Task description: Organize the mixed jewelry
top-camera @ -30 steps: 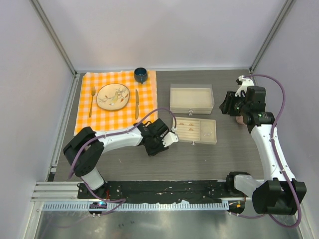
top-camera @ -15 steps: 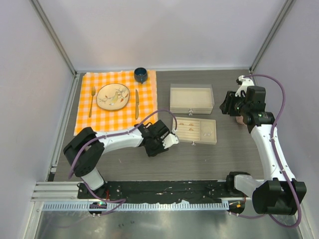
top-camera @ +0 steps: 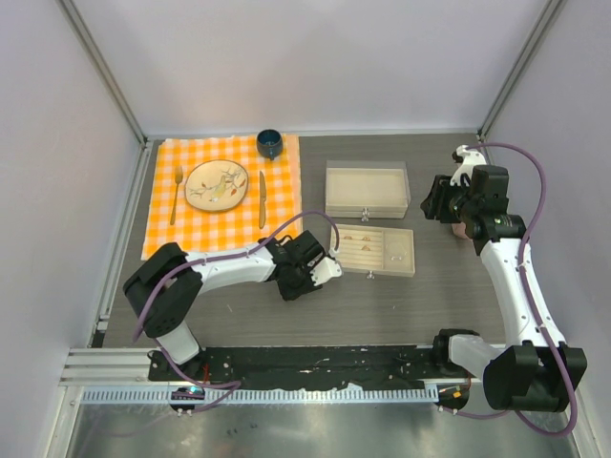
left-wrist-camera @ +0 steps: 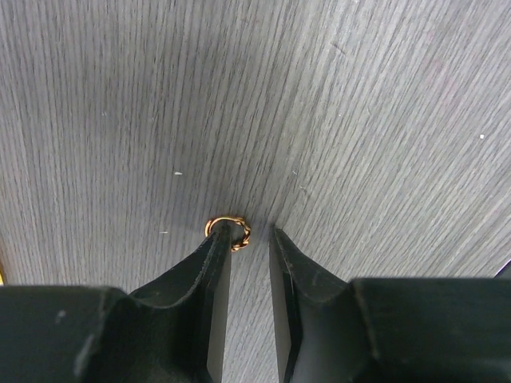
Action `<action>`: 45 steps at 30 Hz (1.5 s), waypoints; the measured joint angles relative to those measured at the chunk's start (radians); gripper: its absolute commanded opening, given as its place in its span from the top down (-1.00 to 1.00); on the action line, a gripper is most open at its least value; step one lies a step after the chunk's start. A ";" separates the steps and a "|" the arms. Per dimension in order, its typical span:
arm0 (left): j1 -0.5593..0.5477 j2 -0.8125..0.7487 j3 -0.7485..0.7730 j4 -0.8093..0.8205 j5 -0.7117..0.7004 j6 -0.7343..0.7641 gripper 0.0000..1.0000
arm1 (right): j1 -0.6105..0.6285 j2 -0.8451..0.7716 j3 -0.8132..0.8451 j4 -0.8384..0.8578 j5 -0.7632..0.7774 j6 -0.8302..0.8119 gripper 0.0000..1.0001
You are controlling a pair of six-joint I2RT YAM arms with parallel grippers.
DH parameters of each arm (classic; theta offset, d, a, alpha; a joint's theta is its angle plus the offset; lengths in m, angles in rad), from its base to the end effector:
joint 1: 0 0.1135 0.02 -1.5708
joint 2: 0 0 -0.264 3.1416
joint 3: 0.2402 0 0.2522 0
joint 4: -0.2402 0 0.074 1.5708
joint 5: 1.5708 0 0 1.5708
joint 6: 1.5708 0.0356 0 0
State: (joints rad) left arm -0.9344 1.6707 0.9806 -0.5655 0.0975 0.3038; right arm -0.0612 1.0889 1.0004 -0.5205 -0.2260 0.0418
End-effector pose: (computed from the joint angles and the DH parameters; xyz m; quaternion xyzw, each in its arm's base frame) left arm 0.1799 -0.2493 0.1625 0.5787 0.7989 -0.0944 0.1341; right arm 0.2361 -0.0065 0.3234 -0.0067 0.8824 0.0955 0.4606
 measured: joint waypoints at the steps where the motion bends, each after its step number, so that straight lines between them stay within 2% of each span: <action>1: 0.000 0.000 0.000 0.000 0.000 0.000 0.45 | 0.000 0.000 0.000 0.000 0.000 0.000 0.01; 10: -0.013 0.003 0.001 -0.002 0.000 0.015 0.64 | 0.000 0.000 -0.001 0.000 0.000 -0.003 0.01; 14: -0.015 0.007 0.005 -0.006 0.000 0.018 0.80 | 0.000 0.000 -0.001 0.000 0.000 -0.003 0.01; 17: -0.016 0.010 0.008 -0.007 -0.005 0.018 1.00 | 0.000 0.000 -0.001 0.000 -0.001 -0.003 0.02; 31: -0.019 -0.029 0.003 -0.023 0.002 0.051 1.00 | 0.000 0.020 0.000 -0.001 -0.044 -0.013 -0.03; 38: 0.009 -0.163 0.089 -0.101 0.111 0.075 1.00 | 0.000 0.030 0.005 -0.003 -0.198 -0.043 -0.11; 42: 0.055 -0.207 0.181 -0.127 0.230 0.069 1.00 | 0.000 0.060 0.023 -0.003 -0.305 -0.064 -0.12; 45: 0.111 -0.214 0.246 -0.135 0.373 0.034 1.00 | 0.000 0.074 0.028 0.010 -0.384 -0.076 -0.13</action>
State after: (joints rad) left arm -0.8238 1.4567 1.2263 -0.7006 0.4709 0.3382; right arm -0.0612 1.1633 1.0286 -0.5110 -0.6102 -0.0345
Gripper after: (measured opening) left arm 0.011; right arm 0.564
